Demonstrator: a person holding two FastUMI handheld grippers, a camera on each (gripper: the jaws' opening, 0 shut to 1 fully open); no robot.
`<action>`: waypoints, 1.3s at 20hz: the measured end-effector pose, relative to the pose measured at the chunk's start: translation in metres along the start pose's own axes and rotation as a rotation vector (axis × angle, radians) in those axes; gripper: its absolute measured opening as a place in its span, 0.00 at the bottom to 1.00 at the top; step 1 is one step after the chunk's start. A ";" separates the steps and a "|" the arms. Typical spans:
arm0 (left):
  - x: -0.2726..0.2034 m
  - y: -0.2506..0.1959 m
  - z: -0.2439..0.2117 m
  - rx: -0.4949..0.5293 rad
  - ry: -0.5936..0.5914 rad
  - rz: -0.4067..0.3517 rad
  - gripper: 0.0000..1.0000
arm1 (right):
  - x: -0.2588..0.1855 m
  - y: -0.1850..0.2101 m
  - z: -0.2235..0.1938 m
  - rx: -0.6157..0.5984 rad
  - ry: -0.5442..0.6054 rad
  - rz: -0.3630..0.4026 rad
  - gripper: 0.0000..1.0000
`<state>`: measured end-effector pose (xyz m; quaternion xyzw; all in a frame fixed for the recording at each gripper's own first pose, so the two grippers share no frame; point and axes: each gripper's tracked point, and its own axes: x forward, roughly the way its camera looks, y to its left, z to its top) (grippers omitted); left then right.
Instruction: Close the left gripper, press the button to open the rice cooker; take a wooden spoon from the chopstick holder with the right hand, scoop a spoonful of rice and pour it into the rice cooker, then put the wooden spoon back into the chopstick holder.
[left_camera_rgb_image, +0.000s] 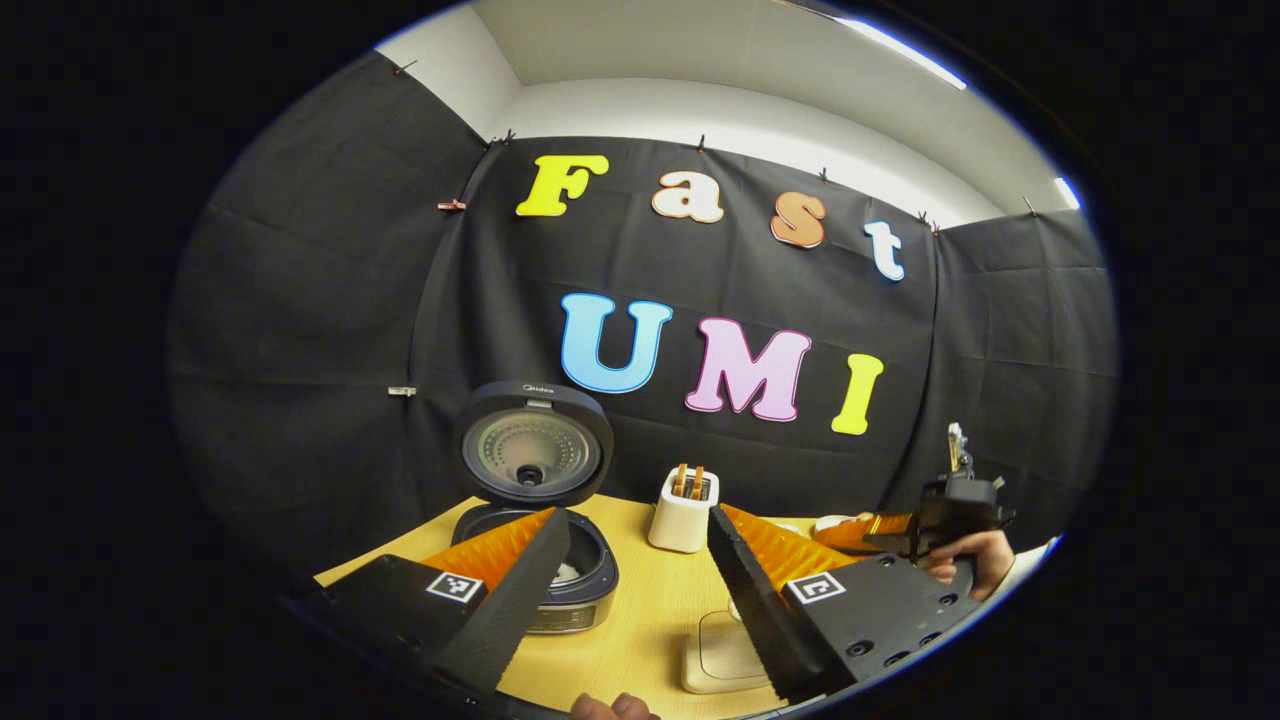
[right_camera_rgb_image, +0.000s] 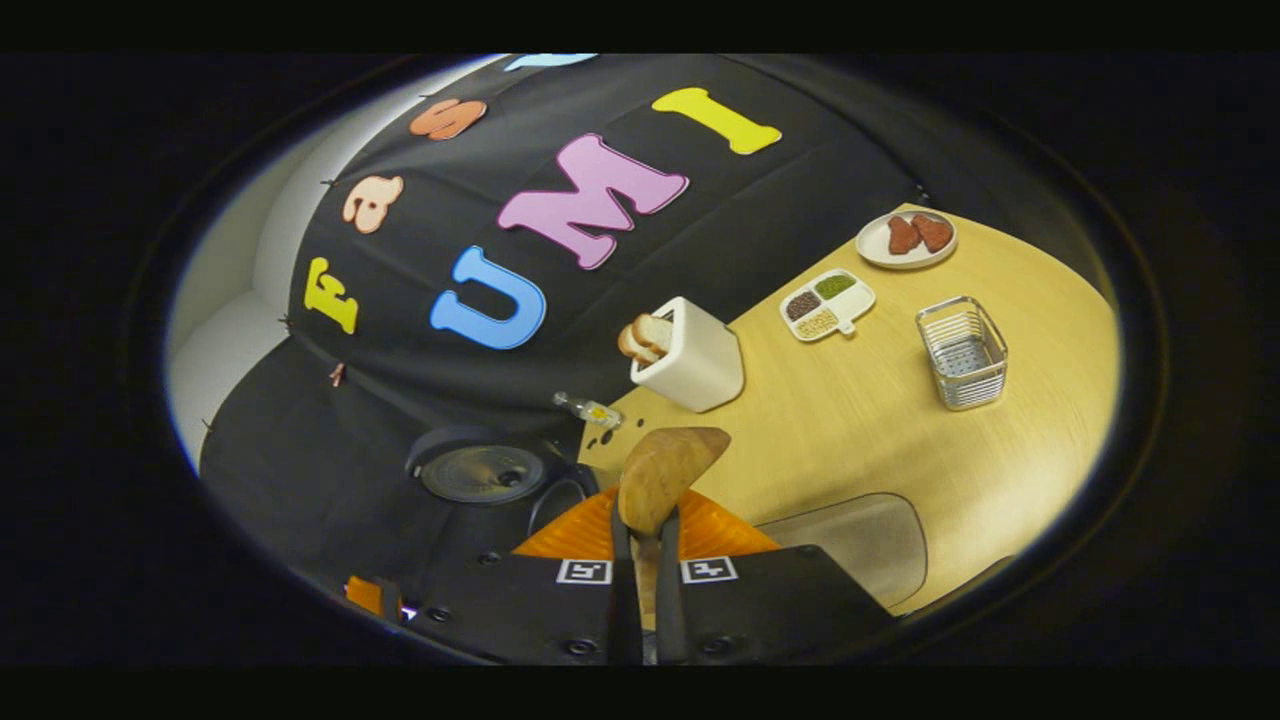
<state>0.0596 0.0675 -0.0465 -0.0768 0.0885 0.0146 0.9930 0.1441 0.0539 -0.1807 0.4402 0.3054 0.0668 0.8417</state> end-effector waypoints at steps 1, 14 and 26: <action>-0.001 0.003 -0.001 -0.001 0.001 0.004 0.95 | 0.002 0.014 0.002 0.005 0.000 0.020 0.11; -0.020 0.060 0.002 -0.026 -0.027 0.099 0.95 | 0.100 0.158 -0.043 -0.111 0.064 0.154 0.10; -0.028 0.100 0.006 -0.046 -0.043 0.156 0.95 | 0.205 0.185 -0.136 -0.534 0.089 0.039 0.05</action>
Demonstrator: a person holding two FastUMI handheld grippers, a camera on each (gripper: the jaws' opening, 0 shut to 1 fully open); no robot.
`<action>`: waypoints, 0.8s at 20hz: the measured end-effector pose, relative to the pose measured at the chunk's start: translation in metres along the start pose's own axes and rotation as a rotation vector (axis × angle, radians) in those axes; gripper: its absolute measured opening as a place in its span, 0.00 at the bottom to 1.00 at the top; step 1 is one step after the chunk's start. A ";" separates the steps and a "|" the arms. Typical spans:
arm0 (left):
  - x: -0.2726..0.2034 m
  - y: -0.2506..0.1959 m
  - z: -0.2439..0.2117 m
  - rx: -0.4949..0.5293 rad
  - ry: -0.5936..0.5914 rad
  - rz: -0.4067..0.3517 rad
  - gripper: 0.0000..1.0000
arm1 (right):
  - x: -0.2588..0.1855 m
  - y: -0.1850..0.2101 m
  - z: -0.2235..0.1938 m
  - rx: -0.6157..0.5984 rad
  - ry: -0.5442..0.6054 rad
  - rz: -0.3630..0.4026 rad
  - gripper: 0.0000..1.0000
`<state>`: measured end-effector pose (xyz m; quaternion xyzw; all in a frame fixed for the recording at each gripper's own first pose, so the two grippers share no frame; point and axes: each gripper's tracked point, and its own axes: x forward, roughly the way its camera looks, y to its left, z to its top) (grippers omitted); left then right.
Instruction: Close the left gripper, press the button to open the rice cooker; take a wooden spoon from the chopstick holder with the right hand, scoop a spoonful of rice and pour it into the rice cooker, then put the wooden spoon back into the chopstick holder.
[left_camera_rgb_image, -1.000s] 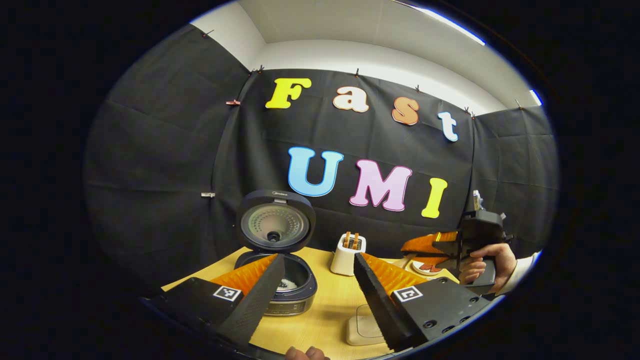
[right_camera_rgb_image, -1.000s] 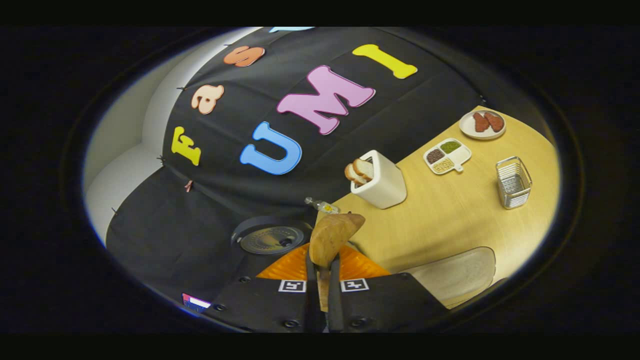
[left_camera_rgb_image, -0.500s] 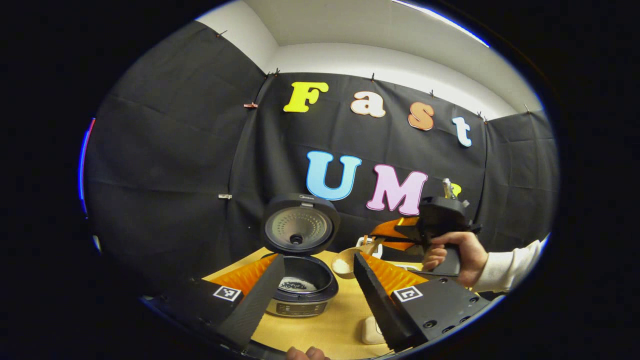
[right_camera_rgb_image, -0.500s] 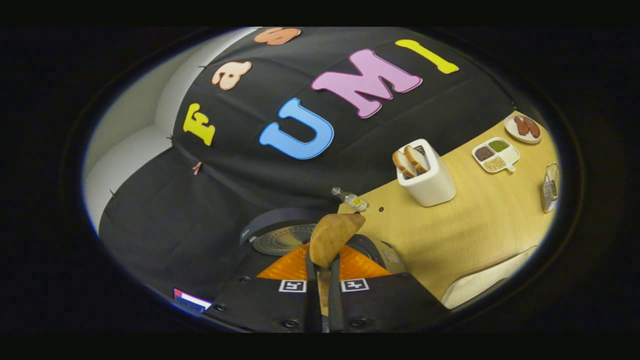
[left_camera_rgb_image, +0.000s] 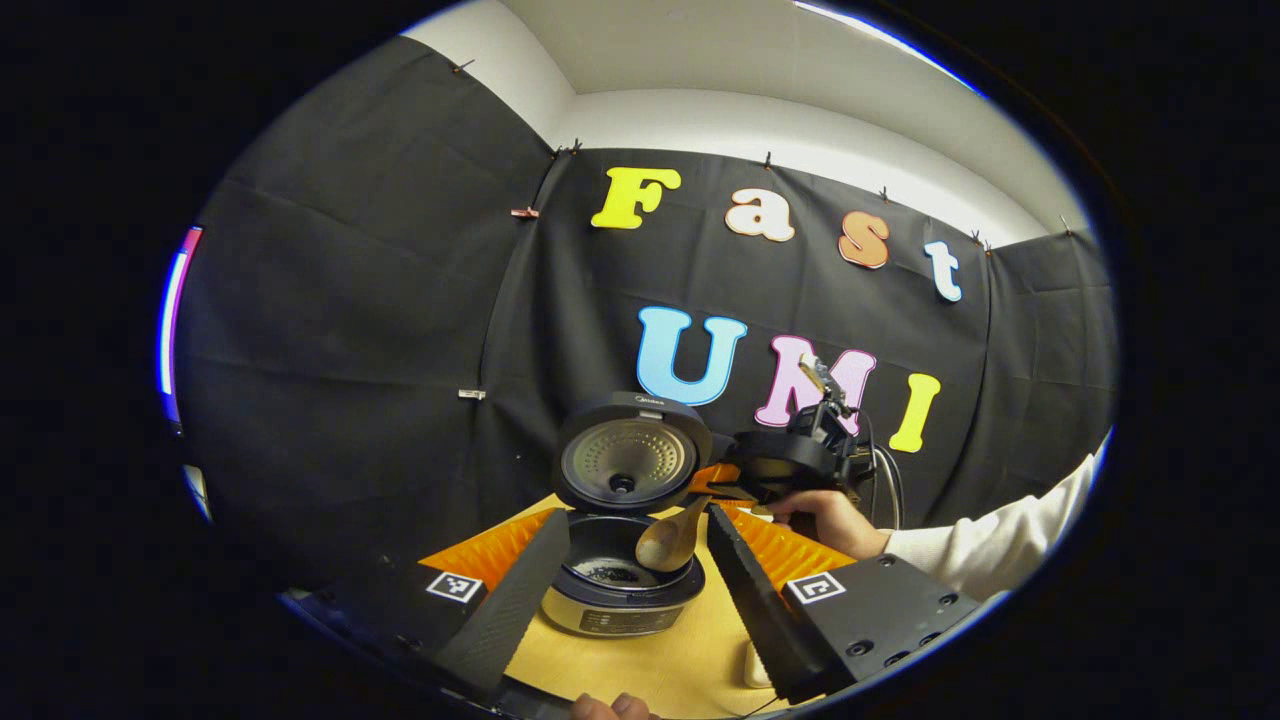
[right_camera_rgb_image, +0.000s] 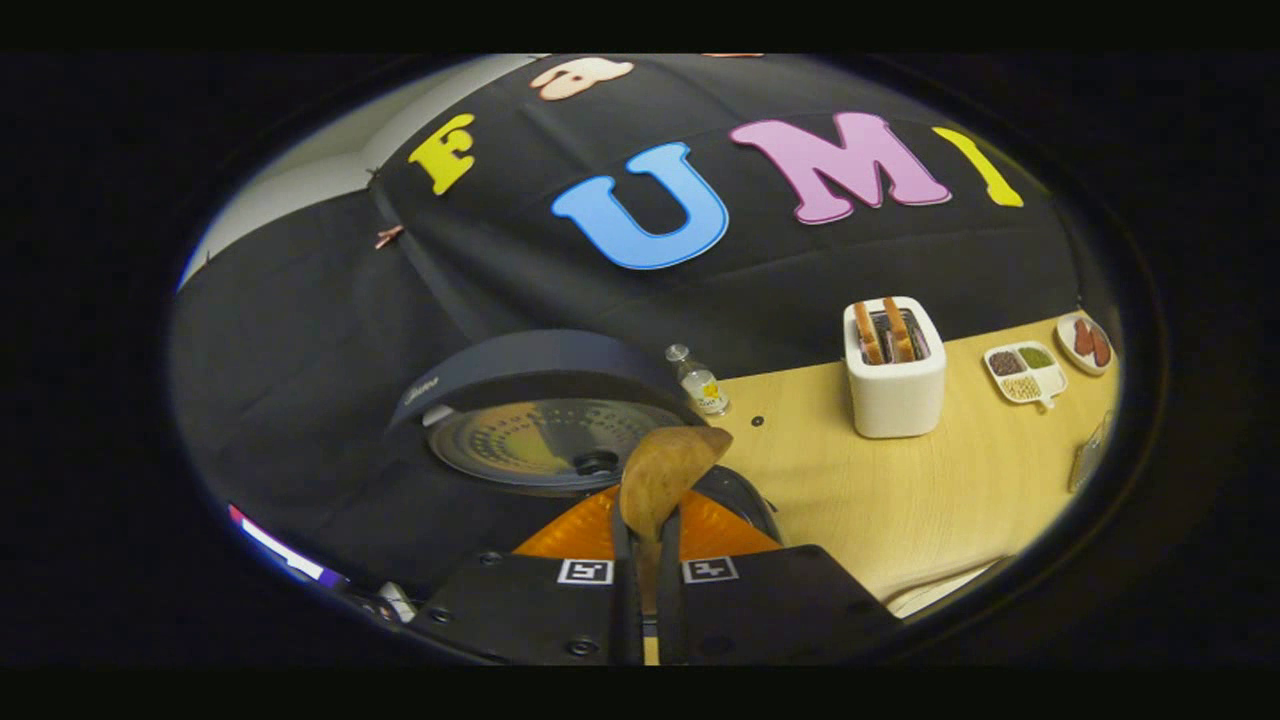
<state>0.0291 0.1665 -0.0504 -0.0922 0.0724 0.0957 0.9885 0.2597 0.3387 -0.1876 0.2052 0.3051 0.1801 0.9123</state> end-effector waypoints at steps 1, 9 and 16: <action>-0.001 0.001 -0.001 -0.002 0.000 0.003 0.95 | 0.004 0.003 -0.003 -0.046 -0.005 -0.013 0.05; 0.000 0.014 -0.004 -0.016 0.008 0.022 0.95 | 0.015 0.041 -0.026 -0.478 -0.040 -0.018 0.05; -0.003 0.018 -0.004 -0.010 0.006 0.030 0.95 | 0.004 0.077 -0.042 -0.819 -0.118 0.050 0.10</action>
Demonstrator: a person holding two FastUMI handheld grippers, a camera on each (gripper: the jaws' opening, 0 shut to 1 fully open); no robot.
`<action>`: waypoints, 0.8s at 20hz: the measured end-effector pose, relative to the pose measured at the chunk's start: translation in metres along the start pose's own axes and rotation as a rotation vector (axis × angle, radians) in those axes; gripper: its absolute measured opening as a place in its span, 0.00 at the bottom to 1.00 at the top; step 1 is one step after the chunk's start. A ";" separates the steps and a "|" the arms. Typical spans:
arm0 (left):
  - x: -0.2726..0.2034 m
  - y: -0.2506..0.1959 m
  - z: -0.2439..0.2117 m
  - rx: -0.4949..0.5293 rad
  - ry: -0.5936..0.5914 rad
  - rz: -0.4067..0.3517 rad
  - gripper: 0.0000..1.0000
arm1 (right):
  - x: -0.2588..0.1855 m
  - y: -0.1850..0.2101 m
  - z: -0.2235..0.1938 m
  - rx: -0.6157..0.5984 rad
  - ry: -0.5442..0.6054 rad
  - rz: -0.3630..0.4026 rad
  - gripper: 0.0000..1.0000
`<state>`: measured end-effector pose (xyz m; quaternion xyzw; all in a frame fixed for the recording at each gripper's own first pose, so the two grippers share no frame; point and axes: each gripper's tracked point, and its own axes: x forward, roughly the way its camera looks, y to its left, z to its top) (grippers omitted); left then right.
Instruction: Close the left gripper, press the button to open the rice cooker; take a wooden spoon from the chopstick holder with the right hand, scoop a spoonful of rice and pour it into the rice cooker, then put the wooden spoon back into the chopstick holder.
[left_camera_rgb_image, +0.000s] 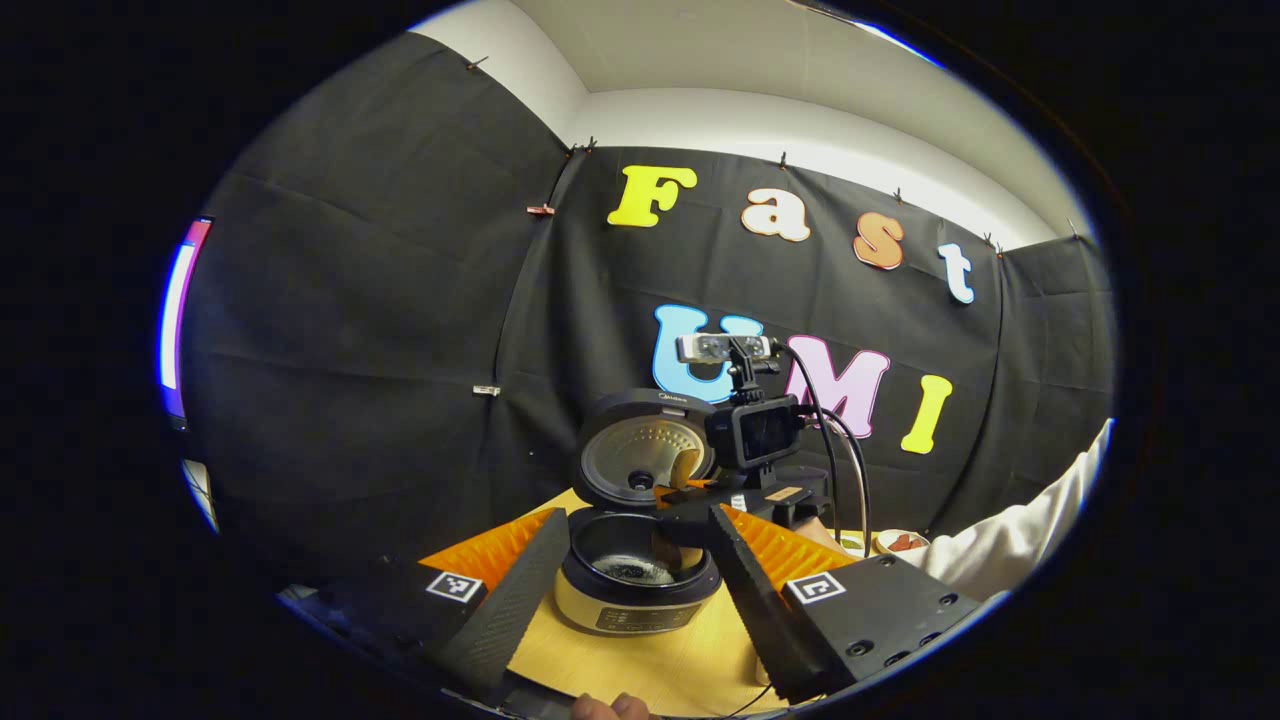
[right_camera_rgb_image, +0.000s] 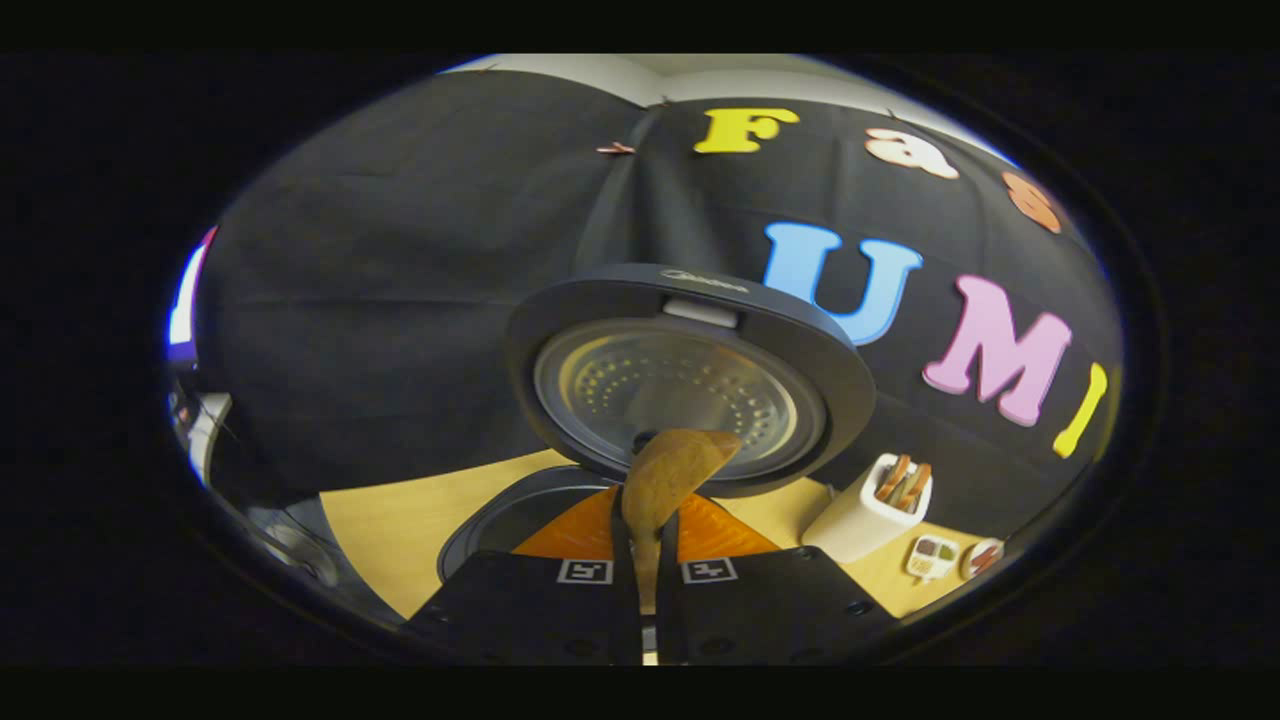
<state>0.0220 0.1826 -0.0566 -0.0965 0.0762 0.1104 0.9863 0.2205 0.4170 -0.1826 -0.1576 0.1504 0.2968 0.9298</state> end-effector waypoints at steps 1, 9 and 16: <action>0.000 0.001 0.001 0.000 -0.003 0.002 0.95 | -0.002 0.002 0.001 -0.030 -0.013 0.006 0.06; 0.003 -0.011 0.002 0.006 -0.003 -0.018 0.95 | -0.038 -0.024 0.022 0.404 -0.024 0.031 0.07; 0.007 -0.039 0.004 0.028 -0.002 -0.056 0.95 | -0.080 -0.107 0.024 0.904 -0.039 0.069 0.10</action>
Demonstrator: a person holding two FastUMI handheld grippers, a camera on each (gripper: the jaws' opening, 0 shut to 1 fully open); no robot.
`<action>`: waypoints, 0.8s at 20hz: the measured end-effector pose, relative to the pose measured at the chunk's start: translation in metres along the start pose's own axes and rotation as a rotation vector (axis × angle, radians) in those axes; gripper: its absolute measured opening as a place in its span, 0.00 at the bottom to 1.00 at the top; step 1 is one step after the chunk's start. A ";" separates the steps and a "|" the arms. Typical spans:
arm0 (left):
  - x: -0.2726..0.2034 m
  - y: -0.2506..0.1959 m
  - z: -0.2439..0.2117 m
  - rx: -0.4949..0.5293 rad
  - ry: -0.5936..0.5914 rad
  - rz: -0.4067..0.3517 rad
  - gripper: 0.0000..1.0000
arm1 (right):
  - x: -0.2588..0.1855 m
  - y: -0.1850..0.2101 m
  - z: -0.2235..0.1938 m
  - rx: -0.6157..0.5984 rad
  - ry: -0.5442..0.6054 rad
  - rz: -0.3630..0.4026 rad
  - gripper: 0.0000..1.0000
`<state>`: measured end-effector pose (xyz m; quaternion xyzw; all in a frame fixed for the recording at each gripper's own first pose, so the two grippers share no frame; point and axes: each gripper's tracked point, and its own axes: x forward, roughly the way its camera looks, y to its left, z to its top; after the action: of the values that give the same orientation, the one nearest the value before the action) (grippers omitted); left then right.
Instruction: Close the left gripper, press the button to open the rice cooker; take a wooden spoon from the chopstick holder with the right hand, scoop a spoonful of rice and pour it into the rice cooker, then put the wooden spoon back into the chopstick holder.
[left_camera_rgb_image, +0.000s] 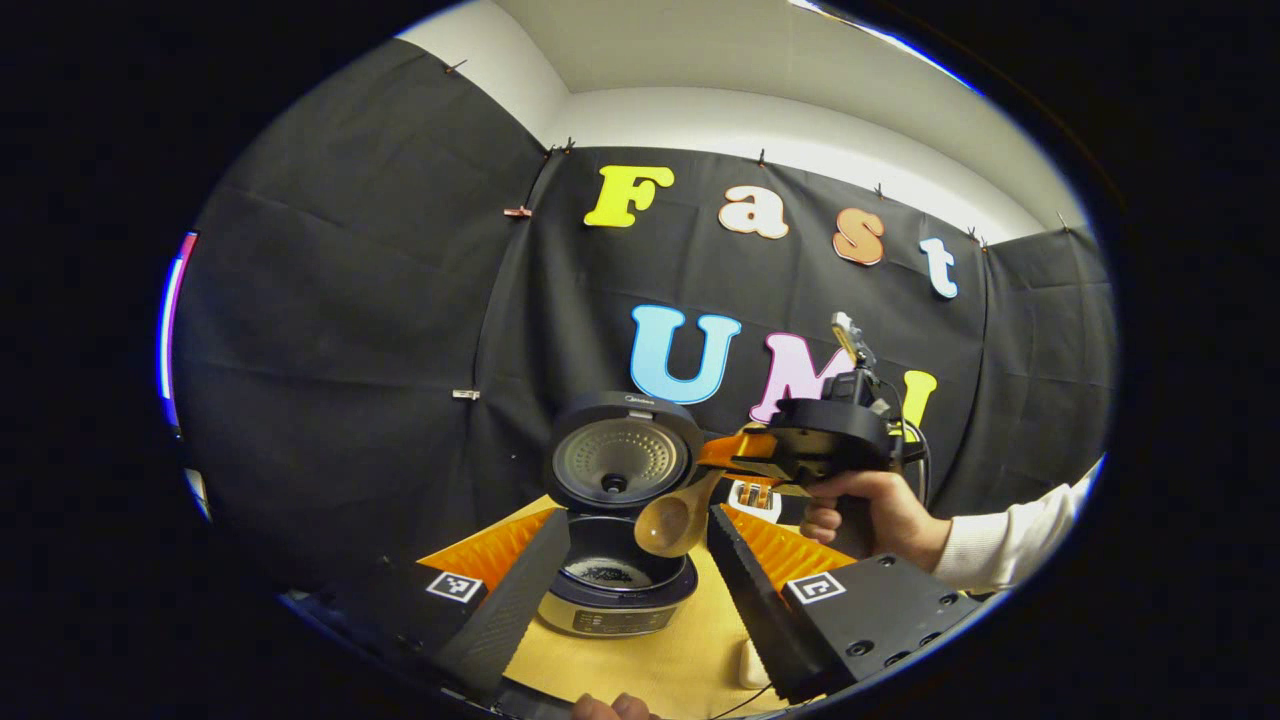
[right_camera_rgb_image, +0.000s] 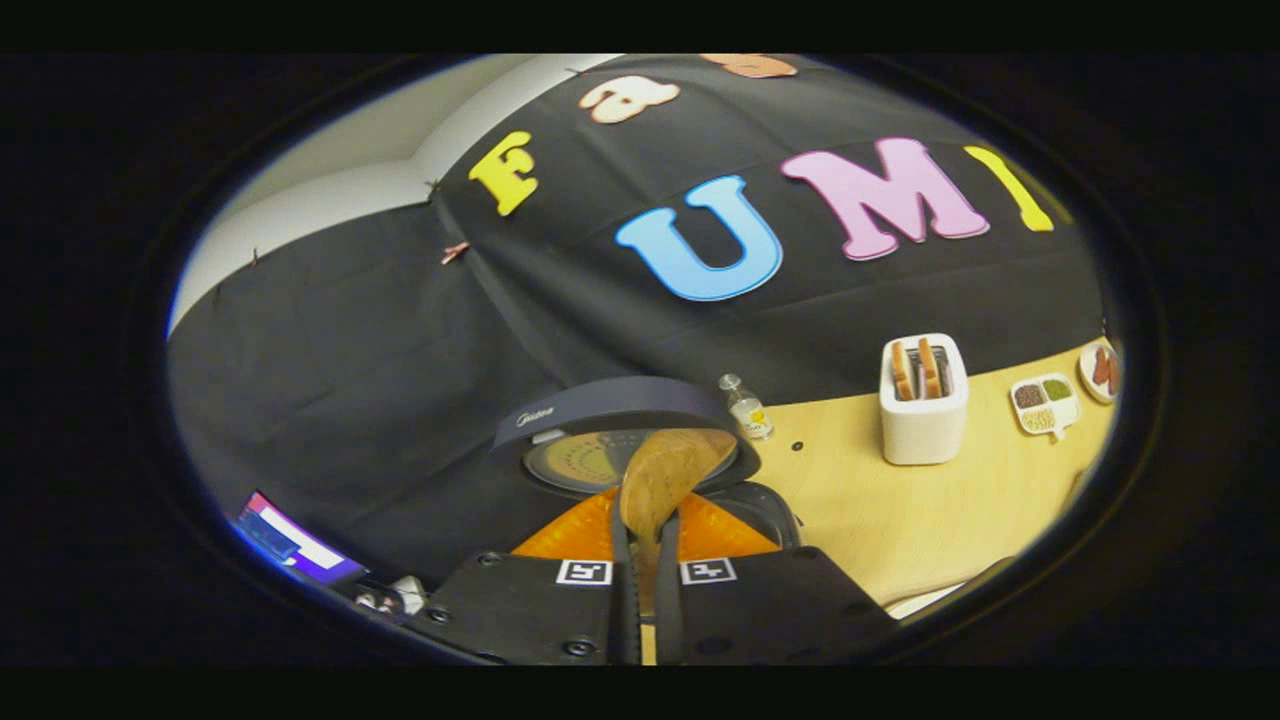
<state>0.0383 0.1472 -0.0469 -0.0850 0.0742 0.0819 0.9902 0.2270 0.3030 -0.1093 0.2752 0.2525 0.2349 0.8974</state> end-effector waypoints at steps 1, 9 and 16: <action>0.001 -0.005 0.000 0.004 0.000 -0.007 0.95 | -0.012 -0.010 0.004 0.045 0.004 0.006 0.14; 0.014 -0.063 -0.015 0.018 0.035 -0.077 0.95 | -0.110 -0.126 0.060 0.252 -0.085 -0.072 0.05; 0.025 -0.117 -0.025 0.040 0.061 -0.127 0.95 | -0.191 -0.232 0.074 0.294 -0.134 -0.182 0.10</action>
<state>0.0802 0.0322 -0.0571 -0.0720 0.1003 0.0148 0.9922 0.1900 -0.0025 -0.1362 0.3944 0.2478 0.0945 0.8798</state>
